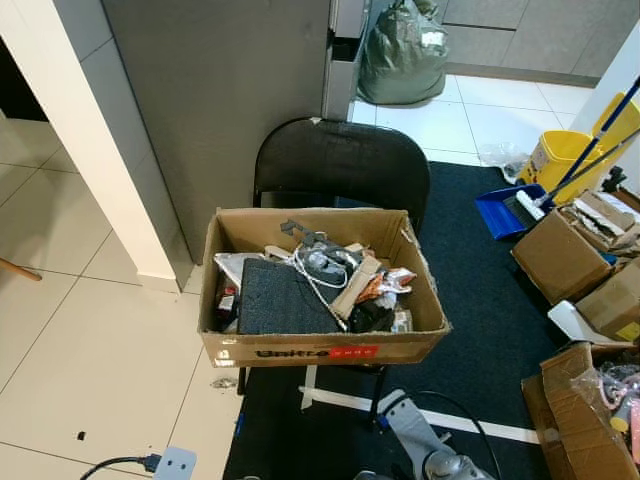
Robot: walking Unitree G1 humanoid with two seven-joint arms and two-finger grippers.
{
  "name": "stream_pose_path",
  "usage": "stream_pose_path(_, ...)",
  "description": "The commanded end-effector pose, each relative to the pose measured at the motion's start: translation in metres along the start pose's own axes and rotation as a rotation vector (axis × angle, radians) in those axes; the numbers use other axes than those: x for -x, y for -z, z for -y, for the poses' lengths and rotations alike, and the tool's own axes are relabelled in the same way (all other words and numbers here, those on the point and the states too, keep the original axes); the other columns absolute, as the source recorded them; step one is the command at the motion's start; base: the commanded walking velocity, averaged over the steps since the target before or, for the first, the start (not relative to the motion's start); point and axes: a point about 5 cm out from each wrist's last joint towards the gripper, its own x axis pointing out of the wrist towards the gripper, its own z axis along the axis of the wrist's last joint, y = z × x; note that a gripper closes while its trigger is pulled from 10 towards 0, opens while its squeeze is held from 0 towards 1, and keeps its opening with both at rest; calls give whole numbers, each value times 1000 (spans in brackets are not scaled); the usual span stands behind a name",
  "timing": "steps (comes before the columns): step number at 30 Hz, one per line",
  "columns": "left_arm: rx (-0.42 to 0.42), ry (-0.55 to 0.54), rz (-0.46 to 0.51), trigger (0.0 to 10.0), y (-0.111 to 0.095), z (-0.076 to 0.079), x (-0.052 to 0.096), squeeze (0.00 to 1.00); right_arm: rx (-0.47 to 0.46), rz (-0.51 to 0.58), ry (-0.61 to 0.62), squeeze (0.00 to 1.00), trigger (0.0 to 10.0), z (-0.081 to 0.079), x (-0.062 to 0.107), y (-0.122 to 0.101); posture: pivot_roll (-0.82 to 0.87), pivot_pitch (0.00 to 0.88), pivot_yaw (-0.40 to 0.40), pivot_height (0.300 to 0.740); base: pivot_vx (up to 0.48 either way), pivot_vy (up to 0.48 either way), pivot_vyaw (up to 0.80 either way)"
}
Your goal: Picking trash to rubbish bin
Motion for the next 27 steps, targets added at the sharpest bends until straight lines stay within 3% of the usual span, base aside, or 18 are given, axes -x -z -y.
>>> stream_pose_path(1, -18, 37, -27, 10000, 9, 9, 1, 0, 20, -22, -14, 0, 10000, -3, 0, 8, 22, 92, -36, 740, 0, 0, 0)
stream_pose_path(27, -4, 70, -4, 10000, -1, 12, 0, 0, 116, -57, -9, 0, 10000, 7, 2, 19, 31, 108, -57, 740, 0, 0, 0)
